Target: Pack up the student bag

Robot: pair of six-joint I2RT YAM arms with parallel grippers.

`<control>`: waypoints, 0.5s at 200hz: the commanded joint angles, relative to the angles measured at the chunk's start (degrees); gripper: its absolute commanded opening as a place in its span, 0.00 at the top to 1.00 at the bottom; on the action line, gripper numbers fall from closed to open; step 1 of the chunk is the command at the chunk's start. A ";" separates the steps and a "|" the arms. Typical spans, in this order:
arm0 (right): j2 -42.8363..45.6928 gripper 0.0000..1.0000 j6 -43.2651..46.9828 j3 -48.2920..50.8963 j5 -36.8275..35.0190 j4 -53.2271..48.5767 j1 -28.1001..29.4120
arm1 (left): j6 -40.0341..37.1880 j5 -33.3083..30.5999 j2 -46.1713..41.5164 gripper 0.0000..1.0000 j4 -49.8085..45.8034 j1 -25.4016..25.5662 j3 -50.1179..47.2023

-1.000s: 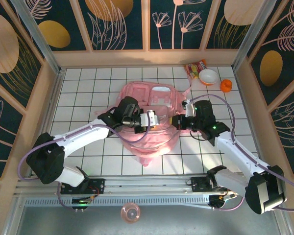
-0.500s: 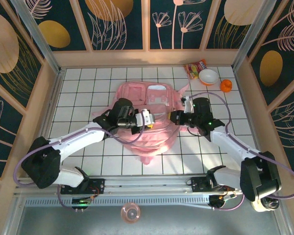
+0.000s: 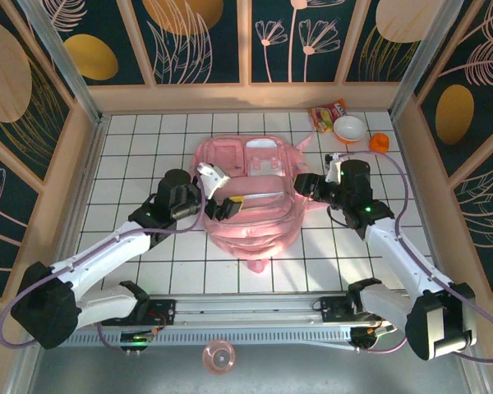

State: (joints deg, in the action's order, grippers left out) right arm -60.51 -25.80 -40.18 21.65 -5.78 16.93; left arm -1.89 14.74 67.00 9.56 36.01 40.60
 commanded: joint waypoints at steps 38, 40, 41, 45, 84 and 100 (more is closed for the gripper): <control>-10.28 0.48 -5.43 3.90 0.45 7.74 7.07 | 13.56 -5.11 11.64 0.19 -0.15 -0.27 -7.39; -10.78 0.49 -5.63 4.35 -0.17 7.96 7.42 | 13.99 -5.66 11.77 0.19 0.00 -0.18 -7.86; -11.04 0.50 -5.82 4.47 -0.32 8.06 7.59 | 14.14 -5.94 11.84 0.19 0.05 -0.25 -8.19; -12.04 0.54 -7.00 5.43 -1.80 8.40 8.03 | 14.88 -6.97 12.14 0.20 0.32 -0.23 -9.19; -18.78 0.65 -17.39 15.44 -9.15 19.09 10.47 | 22.21 -12.67 10.90 0.19 2.60 -0.18 -14.41; -18.54 0.63 -17.06 15.21 -9.61 19.53 10.63 | 23.58 -14.59 9.05 0.17 3.78 -0.24 -14.59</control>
State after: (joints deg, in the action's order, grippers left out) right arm -77.87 -39.20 -27.14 17.41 13.41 26.85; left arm 15.03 7.07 76.95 16.97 36.56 28.77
